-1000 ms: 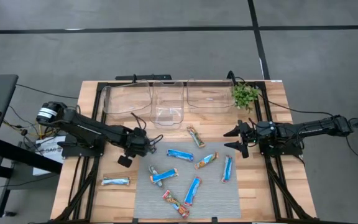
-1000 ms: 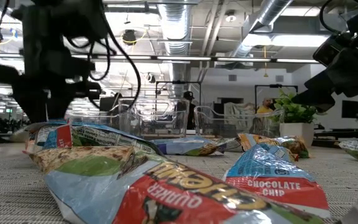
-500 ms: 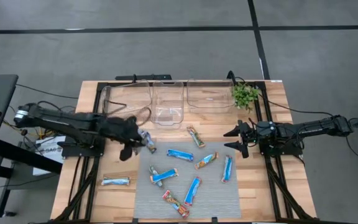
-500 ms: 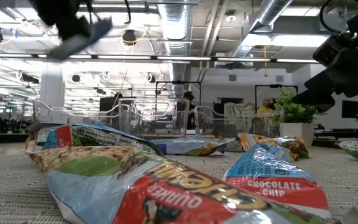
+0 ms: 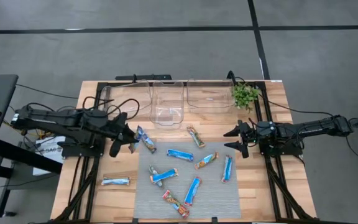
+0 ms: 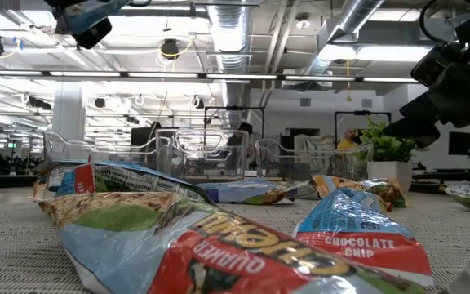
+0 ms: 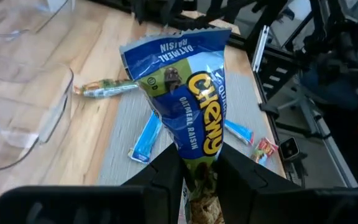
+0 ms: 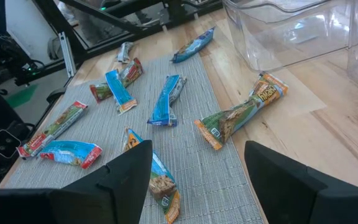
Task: Pick and place Granola Bars by type
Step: Put the blue granola bar into the left transparent bin
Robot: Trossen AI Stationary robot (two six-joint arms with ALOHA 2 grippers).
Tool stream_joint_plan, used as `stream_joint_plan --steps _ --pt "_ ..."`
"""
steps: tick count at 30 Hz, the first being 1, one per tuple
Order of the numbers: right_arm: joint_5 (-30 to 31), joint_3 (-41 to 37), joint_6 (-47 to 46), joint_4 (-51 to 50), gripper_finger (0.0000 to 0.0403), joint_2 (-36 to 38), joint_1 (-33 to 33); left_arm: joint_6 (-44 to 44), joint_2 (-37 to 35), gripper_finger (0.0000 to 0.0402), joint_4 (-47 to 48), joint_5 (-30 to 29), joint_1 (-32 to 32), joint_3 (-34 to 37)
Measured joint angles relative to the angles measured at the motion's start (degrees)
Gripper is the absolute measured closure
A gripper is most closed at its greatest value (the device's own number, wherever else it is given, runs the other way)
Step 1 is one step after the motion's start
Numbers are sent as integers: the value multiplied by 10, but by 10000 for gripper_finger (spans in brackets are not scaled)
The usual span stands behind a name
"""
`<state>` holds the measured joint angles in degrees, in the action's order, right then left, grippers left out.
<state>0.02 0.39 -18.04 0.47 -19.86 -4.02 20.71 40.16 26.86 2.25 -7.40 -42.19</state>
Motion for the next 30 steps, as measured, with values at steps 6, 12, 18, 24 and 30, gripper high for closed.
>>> stream_joint_plan --steps 6,12,18,24,30 --pt "0 0 0 0 154 0 0 -10 25 329 -6 -69 27 0" --pt "0 0 0 0 154 0 0 -16 76 329 -39 -141 141 0" --pt "0 0 0 0 154 0 0 -46 134 329 -58 -186 276 0" --pt "0 0 0 0 154 0 0 -80 154 329 -58 -215 391 0" --pt "0 0 0 0 154 0 0 -82 149 329 -58 -217 455 0"
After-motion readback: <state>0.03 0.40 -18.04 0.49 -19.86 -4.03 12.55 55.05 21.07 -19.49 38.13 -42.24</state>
